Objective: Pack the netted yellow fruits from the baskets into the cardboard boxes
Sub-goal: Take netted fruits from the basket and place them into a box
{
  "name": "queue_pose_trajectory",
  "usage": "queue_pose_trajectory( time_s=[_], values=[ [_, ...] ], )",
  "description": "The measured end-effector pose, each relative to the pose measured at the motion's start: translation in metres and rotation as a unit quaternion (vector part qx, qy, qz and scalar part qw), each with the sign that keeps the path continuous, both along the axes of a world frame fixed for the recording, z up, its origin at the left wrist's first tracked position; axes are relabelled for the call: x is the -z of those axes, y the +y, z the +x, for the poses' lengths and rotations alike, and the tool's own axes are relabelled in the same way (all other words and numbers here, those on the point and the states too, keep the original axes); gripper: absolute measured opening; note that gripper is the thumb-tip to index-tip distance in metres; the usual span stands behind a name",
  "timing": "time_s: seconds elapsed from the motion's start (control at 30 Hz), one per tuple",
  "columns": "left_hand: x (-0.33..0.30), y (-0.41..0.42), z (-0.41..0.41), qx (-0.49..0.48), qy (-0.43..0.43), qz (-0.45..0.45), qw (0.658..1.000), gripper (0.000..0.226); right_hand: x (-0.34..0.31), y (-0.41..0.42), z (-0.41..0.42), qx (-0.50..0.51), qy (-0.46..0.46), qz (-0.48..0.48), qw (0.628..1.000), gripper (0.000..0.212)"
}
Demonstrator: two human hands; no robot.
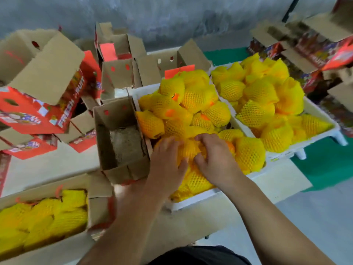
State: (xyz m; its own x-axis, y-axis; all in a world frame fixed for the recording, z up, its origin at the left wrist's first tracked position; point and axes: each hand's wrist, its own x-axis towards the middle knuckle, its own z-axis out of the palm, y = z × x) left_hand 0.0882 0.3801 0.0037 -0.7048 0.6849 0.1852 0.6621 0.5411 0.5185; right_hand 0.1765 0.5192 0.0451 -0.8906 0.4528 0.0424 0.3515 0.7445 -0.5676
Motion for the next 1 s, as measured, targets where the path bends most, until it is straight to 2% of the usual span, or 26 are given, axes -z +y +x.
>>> queue_pose_trajectory(
  time_s=[0.07, 0.13, 0.17, 0.27, 0.33, 0.47, 0.57, 0.67, 0.73, 0.83, 0.93, 1.0],
  values=[
    [0.008, 0.001, 0.008, -0.026, 0.050, -0.054, 0.997, 0.063, 0.001, 0.029, 0.006, 0.004, -0.128, 0.104, 0.986, 0.065],
    [0.011, 0.005, 0.011, -0.046, 0.065, -0.078, 0.994, 0.076, 0.001, 0.061, 0.013, -0.014, -0.251, 0.156, 0.955, 0.074],
    [0.010, 0.008, 0.010, -0.052, 0.065, -0.109, 0.991, 0.081, 0.001, 0.073, 0.015, -0.028, -0.286, 0.166, 0.943, 0.074],
    [0.001, 0.023, 0.000, -0.041, 0.093, -0.222, 0.970, 0.081, 0.007, 0.082, 0.016, -0.046, -0.292, 0.205, 0.933, 0.068],
    [-0.008, 0.032, 0.000, -0.022, 0.113, -0.240, 0.964, 0.073, 0.010, 0.077, 0.013, -0.044, -0.281, 0.219, 0.933, 0.068],
    [-0.019, 0.037, 0.006, -0.006, 0.069, -0.168, 0.983, 0.065, 0.009, 0.080, 0.014, -0.073, -0.233, 0.227, 0.943, 0.070],
    [-0.027, 0.035, 0.009, -0.026, 0.024, -0.051, 0.998, 0.065, 0.010, 0.088, 0.022, -0.075, -0.173, 0.204, 0.961, 0.066],
    [-0.036, 0.036, 0.014, -0.063, -0.118, 0.068, 0.989, 0.066, 0.008, 0.093, 0.025, -0.055, -0.103, 0.149, 0.982, 0.070],
    [-0.041, 0.038, 0.015, -0.102, -0.257, 0.152, 0.949, 0.057, 0.007, 0.094, 0.023, -0.058, -0.059, 0.107, 0.991, 0.077],
    [-0.045, 0.042, 0.011, -0.199, -0.444, 0.271, 0.831, 0.039, 0.004, 0.092, 0.016, -0.065, 0.042, -0.073, 0.994, 0.077],
    [-0.045, 0.048, 0.005, -0.238, -0.577, 0.327, 0.709, 0.034, 0.003, 0.089, 0.010, -0.043, 0.103, -0.259, 0.959, 0.068],
    [-0.044, 0.052, 0.004, -0.236, -0.609, 0.358, 0.667, 0.032, 0.004, 0.084, 0.006, -0.019, 0.095, -0.370, 0.924, 0.054]
  ],
)
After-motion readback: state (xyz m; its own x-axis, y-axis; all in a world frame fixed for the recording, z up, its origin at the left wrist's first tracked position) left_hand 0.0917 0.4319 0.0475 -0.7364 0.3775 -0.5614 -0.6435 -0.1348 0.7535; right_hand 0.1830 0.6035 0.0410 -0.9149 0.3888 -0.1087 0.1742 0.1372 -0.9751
